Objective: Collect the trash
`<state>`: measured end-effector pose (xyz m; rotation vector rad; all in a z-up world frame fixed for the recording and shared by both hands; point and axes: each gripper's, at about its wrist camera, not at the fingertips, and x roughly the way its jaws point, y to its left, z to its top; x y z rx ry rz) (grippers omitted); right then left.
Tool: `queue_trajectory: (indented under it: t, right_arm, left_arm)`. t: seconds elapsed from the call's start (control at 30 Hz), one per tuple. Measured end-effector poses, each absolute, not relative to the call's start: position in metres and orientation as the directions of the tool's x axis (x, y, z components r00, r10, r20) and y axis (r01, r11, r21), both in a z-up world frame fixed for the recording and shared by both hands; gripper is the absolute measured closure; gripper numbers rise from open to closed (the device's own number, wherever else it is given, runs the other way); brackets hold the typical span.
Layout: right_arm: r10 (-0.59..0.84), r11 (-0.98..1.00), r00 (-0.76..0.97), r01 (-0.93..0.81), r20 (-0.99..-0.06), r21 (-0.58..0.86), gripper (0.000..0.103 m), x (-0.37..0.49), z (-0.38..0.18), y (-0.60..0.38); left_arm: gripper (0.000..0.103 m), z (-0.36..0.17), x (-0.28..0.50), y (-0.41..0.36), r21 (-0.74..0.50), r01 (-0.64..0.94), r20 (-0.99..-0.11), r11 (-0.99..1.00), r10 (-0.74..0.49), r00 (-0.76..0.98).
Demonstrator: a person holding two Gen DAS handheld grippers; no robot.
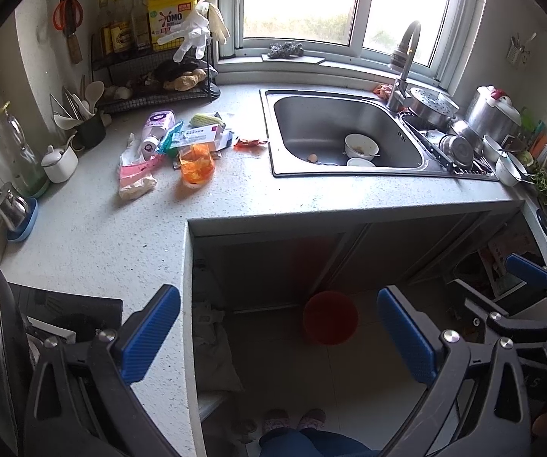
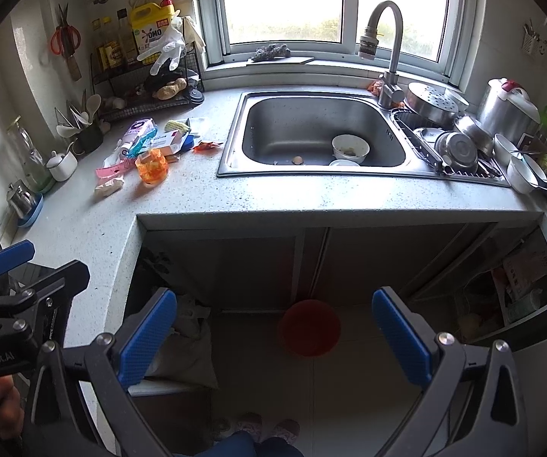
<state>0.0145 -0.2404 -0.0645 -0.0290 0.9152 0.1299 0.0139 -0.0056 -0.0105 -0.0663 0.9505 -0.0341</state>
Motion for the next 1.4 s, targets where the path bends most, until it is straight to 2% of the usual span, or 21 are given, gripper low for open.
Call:
queue_trajectory:
  t: [0.47,0.7,1.0,1.33,1.4]
  right_arm:
    - [0.087,0.994,0.626,-0.111,-0.775,0.022,0.000,0.024,-0.067,-0.269]
    - [0.126,0.987,0.609,-0.155,-0.783,0.038,0.000,0.063,-0.066,-0.263]
    - [0.193,0.961,0.570,-0.275,-0.799,0.037,0.000,0.162,-0.078,-0.207]
    - [0.274,0.889,0.425,-0.455,-0.863,0.059,0.000,0.279,-0.101,-0.074]
    - [0.281,0.866,0.386,-0.497,-0.879,0.058,0.000,0.292,-0.110,-0.049]
  left_arm:
    - [0.000,-0.019,0.040,-0.034,-0.069,0.008,-0.810,0.998,-0.061,0.584]
    - [0.000,-0.018,0.079,-0.020,-0.108,-0.031,-0.818,0.994,-0.071,0.570]
    - [0.000,-0.039,0.166,0.052,-0.134,-0.129,-0.853,0.983,-0.048,0.521]
    - [0.000,-0.069,0.246,0.163,-0.157,-0.235,-0.895,0.959,-0.037,0.444]
    - [0.000,-0.078,0.252,0.183,-0.123,-0.265,-0.911,0.956,-0.003,0.413]
